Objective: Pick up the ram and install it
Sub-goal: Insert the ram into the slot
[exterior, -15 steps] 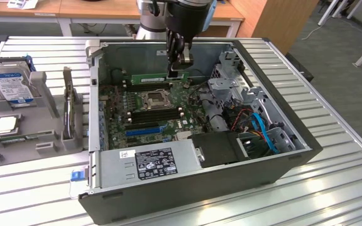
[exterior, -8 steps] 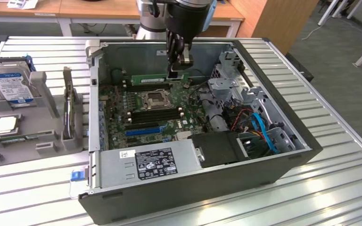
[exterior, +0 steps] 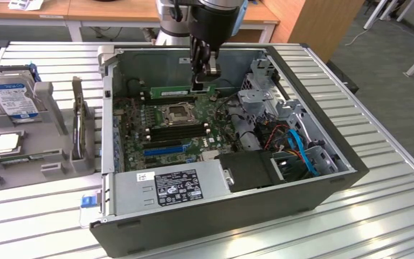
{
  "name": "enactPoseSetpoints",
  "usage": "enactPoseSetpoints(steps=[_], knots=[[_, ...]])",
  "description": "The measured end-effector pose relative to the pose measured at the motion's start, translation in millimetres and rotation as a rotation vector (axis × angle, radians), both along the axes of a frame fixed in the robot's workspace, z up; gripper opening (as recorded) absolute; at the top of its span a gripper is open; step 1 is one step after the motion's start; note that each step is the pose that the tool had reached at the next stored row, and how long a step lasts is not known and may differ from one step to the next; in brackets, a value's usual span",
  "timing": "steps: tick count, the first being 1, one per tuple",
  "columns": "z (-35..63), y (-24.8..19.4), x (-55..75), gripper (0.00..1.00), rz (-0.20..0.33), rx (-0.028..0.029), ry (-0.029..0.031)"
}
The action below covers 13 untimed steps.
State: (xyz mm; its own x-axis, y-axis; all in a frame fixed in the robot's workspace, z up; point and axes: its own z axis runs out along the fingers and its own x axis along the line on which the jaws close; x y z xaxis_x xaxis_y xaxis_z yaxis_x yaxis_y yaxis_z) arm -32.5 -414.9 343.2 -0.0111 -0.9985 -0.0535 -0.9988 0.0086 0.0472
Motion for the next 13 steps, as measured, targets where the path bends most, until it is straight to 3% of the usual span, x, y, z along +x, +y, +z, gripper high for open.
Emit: enactPoseSetpoints(steps=[13], knots=[[-12.0,0.0,0.0,0.12,0.0,-0.0001,0.0]])
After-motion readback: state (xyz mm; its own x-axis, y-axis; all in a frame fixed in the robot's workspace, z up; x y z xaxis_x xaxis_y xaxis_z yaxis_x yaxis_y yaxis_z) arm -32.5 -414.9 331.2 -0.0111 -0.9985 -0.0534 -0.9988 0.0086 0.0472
